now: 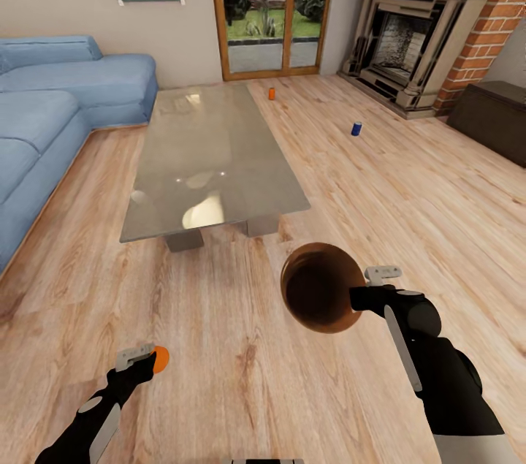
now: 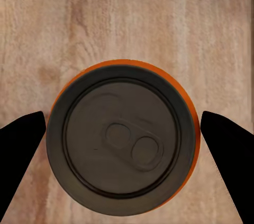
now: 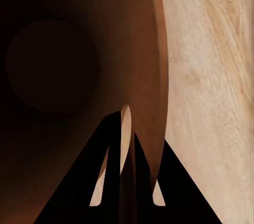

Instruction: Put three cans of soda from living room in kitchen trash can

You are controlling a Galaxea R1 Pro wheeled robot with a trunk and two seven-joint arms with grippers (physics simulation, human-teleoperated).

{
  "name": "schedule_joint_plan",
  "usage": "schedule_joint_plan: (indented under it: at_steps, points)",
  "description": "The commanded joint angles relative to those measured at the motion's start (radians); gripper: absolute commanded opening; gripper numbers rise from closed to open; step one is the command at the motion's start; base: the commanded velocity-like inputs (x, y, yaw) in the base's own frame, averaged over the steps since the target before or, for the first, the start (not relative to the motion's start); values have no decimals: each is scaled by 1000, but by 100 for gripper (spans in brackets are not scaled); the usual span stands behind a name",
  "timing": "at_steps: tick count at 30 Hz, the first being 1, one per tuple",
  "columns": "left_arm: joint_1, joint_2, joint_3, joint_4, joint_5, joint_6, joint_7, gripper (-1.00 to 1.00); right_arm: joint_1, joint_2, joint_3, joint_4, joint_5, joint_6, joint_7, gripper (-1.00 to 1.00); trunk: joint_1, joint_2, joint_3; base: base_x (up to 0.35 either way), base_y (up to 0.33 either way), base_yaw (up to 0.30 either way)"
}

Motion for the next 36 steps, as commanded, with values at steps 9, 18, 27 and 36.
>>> schedule_joint_plan:
  at_steps: [9, 18, 27, 36]
  points:
    - [0, 0, 0, 0, 0, 0, -1, -100, 0, 0, 0, 0, -16, 0, 5, -100, -35, 63, 43, 0, 0, 0]
    - [0, 0, 0, 0, 0, 0, -1, -100, 0, 0, 0, 1, -16, 0, 5, -100, -69, 126, 86, 0, 0, 0]
    - [0, 0, 0, 0, 0, 0, -1, -100, 0, 0, 0, 1, -16, 0, 5, -100, -104, 189, 129, 0, 0, 0]
    - [0, 0, 0, 0, 1, 0, -2, -100, 0, 3, 0, 1, -16, 0, 5, -100, -138, 252, 171, 0, 0, 0]
